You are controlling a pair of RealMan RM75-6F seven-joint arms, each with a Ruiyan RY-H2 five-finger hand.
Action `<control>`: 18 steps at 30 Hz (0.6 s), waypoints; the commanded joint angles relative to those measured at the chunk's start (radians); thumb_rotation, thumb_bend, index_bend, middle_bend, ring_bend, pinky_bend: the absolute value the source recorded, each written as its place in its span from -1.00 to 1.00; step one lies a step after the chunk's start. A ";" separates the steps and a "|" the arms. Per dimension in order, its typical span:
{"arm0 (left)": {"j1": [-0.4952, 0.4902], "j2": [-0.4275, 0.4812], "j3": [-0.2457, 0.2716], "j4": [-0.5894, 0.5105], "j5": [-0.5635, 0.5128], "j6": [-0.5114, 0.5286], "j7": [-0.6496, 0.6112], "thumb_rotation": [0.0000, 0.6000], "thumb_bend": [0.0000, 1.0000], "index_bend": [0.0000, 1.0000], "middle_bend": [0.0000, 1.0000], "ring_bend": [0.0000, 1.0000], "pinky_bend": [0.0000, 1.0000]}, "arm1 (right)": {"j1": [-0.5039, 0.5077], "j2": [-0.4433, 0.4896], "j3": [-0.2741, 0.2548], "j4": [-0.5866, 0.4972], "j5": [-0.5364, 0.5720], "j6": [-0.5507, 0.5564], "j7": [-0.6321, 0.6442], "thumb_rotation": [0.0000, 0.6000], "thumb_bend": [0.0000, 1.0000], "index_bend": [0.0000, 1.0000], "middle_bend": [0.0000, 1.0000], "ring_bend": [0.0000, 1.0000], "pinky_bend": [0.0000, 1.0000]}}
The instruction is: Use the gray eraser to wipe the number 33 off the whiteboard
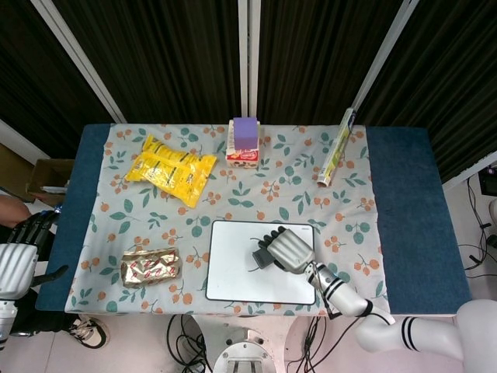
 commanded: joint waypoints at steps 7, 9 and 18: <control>0.000 0.002 -0.002 0.001 -0.001 -0.001 -0.002 1.00 -0.88 -0.83 -0.81 -0.85 -0.67 | 0.009 -0.026 0.021 0.039 0.039 0.026 -0.013 1.00 -0.37 0.75 0.46 0.28 0.42; -0.001 0.003 -0.002 -0.001 0.000 -0.001 0.000 1.00 -0.89 -0.83 -0.81 -0.85 -0.67 | 0.010 -0.028 0.025 0.047 0.042 0.036 -0.011 1.00 -0.36 0.75 0.46 0.28 0.42; -0.003 0.005 -0.002 -0.009 0.001 -0.004 0.009 1.00 -0.89 -0.83 -0.81 -0.85 -0.67 | 0.006 -0.053 0.040 0.082 0.072 0.078 -0.023 1.00 -0.33 0.75 0.46 0.28 0.42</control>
